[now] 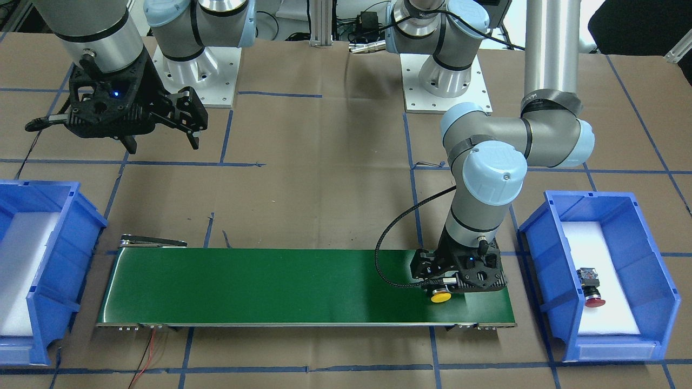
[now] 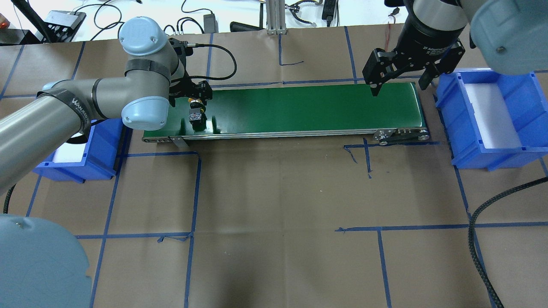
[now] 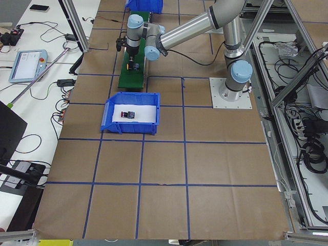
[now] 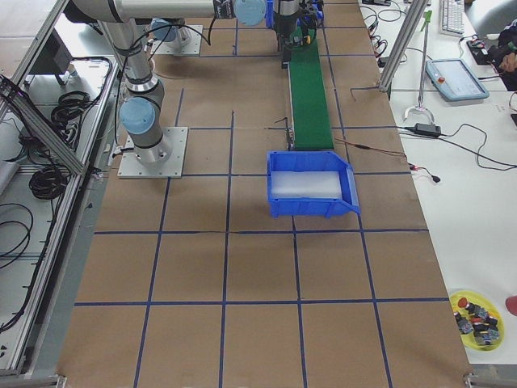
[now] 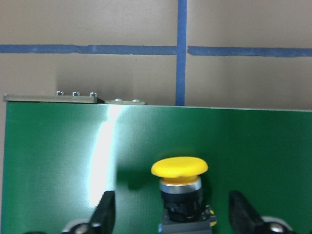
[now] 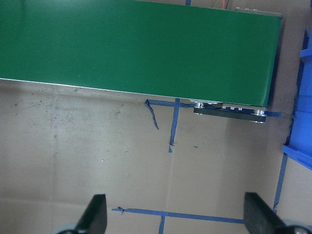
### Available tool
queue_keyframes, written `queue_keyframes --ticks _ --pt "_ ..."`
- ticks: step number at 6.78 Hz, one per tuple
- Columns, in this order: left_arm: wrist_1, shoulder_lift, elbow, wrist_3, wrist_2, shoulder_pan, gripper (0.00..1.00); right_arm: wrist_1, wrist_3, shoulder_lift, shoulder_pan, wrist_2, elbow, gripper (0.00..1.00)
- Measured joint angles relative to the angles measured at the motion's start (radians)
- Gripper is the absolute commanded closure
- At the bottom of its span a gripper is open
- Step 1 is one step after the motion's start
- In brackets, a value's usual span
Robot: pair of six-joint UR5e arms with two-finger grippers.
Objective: Transport two buttons from left to right
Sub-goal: 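Carry the yellow button onto the conveyor belt and release it, then move the left gripper back over the bin to the red-capped button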
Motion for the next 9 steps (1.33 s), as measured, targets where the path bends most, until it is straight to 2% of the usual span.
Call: queue_keyframes --ticks 1,3,4,6,9 --pt "-0.07 0.027 0.031 0.003 -0.003 0.003 0.0 0.0 0.0 0.0 0.0 0.0 -0.001 0.0" --pt "-0.396 0.108 0.193 0.011 -0.006 0.012 0.0 0.0 0.0 0.0 0.0 0.0 -0.001 0.0" --pt "-0.52 0.12 0.28 0.024 -0.006 0.018 0.0 0.0 0.0 0.0 0.0 0.0 -0.001 0.0" --pt "-0.612 0.105 0.369 0.076 -0.014 0.062 0.0 0.0 0.0 0.0 0.0 0.0 -0.001 0.0" --pt "-0.612 0.072 0.394 0.268 -0.023 0.229 0.0 0.0 0.0 -0.001 0.0 0.0 0.0 0.0"
